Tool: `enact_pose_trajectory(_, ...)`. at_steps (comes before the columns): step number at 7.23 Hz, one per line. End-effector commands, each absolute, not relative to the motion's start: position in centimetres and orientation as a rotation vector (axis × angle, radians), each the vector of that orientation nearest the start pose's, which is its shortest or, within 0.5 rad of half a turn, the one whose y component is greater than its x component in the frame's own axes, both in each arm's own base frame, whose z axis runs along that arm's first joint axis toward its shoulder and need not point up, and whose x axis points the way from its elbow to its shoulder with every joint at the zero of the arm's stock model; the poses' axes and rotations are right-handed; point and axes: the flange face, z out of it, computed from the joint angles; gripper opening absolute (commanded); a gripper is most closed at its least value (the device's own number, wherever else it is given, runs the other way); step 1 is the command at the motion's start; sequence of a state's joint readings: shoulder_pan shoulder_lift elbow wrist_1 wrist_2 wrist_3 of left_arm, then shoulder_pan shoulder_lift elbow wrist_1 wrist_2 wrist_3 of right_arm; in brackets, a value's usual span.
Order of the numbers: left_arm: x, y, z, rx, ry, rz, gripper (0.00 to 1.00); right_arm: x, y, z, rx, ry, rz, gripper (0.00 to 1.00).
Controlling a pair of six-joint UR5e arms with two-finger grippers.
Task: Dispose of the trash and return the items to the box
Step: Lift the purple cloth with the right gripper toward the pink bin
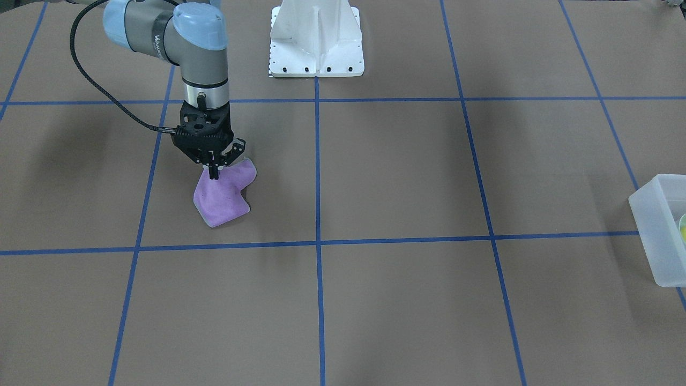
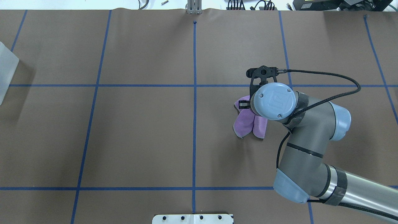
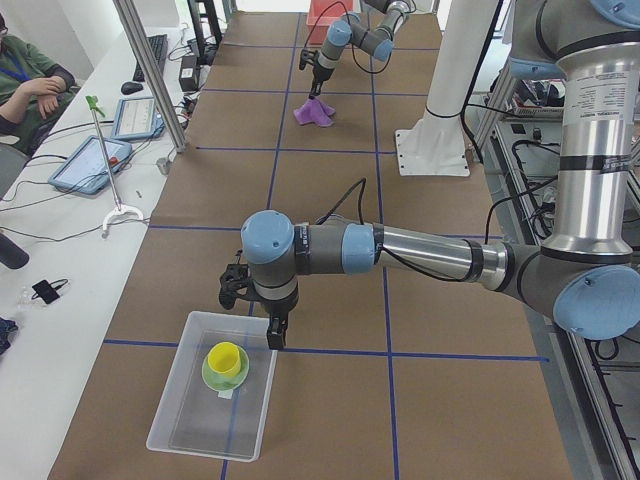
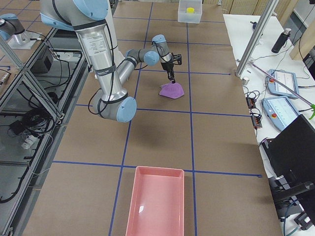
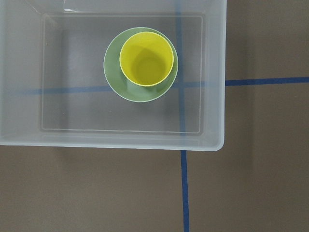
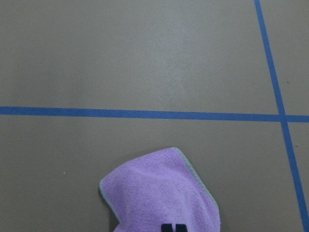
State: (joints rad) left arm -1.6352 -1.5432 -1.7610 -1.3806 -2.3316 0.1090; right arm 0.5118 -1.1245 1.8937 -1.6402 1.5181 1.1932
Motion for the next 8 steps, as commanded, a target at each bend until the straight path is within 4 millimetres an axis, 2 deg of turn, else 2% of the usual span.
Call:
enact_pose_trajectory(1,-9.5,-46.8,59.7,0.043,0.760,0.033,0.98,-45.8,-41.6,28.3,0.358,-0.610,0.149,0.00)
enact_pose_trajectory(2,-9.5,-46.9,59.7,0.044,0.760,0.034,0.98,-44.8,-41.3,26.8,0.369,-0.640,0.150,0.00)
enact_pose_trajectory(3,-9.5,-46.9,59.6,0.042,0.760,0.029,0.98,-42.0,-42.0,25.1,0.374,-0.645,0.162,0.00)
enact_pose_trajectory(4,-9.4,-46.7,59.8,0.032,0.758,0.026,0.98,-38.0,-44.2,24.1,0.336,-0.663,0.178,0.00)
enact_pose_trajectory(5,-9.4,-46.3,60.2,0.026,0.758,0.022,0.98,-32.9,-47.1,24.0,0.329,-0.683,0.139,0.00)
enact_pose_trajectory(6,-9.3,-45.0,59.8,0.033,0.758,0.025,0.98,-27.7,-49.6,25.3,0.309,-0.694,0.088,0.00)
enact_pose_trajectory(7,-9.4,-44.9,59.2,0.045,0.758,0.028,0.98,-21.5,-51.7,27.3,0.290,-0.712,0.040,0.00)
enact_pose_trajectory(8,-9.4,-44.9,59.1,0.049,0.758,0.031,0.98,-14.3,-52.7,31.0,0.281,-0.717,-0.026,0.00)
